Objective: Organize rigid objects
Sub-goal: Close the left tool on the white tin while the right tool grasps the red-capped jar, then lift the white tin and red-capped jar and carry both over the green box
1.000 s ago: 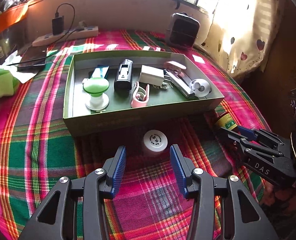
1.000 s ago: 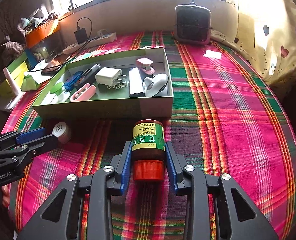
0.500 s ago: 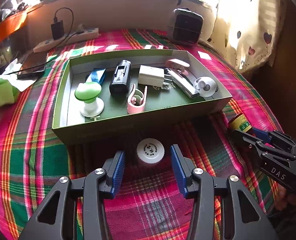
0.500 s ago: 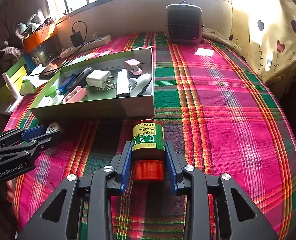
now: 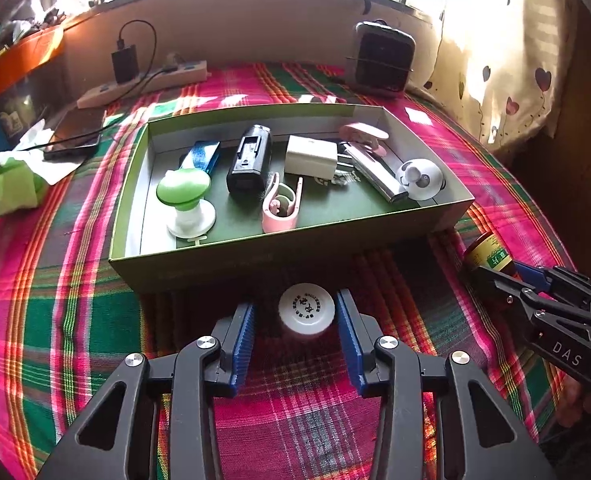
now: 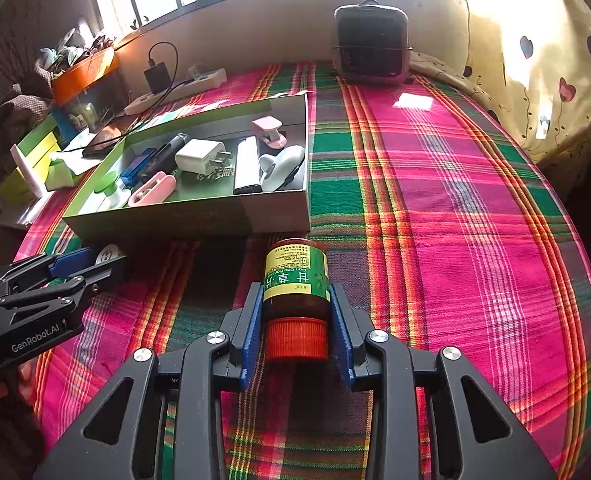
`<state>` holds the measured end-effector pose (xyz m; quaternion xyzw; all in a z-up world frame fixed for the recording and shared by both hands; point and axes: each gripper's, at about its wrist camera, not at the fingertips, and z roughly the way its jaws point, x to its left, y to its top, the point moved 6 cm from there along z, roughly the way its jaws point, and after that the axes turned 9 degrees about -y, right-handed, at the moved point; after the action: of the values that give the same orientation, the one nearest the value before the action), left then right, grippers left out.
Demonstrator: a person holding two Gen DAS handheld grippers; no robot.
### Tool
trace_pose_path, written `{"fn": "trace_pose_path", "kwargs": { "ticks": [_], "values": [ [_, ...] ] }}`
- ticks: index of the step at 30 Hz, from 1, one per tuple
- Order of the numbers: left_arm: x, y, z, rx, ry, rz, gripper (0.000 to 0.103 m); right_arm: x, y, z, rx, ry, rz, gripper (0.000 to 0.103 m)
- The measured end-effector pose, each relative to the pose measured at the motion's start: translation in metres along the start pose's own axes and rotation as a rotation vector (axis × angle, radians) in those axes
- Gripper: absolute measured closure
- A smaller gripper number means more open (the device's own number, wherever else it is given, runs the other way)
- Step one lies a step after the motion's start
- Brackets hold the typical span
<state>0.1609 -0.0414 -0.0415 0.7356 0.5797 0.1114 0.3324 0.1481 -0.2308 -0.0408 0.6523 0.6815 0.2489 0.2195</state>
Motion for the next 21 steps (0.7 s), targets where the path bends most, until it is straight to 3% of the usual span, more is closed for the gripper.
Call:
{"fn": "trace_pose_path", "kwargs": {
  "ticks": [5, 21],
  "values": [
    [0.0051, 0.0002, -0.0014, -0.005, 0.006, -0.01, 0.076, -0.0002, -0.0002, -0.0001, 0.0, 0.001, 0.001, 0.07],
    [0.0056, -0.0008, -0.0025, -0.009, 0.003, -0.012, 0.076, 0.0001, -0.0006, -0.0001, -0.001, -0.005, -0.003, 0.07]
  ]
}}
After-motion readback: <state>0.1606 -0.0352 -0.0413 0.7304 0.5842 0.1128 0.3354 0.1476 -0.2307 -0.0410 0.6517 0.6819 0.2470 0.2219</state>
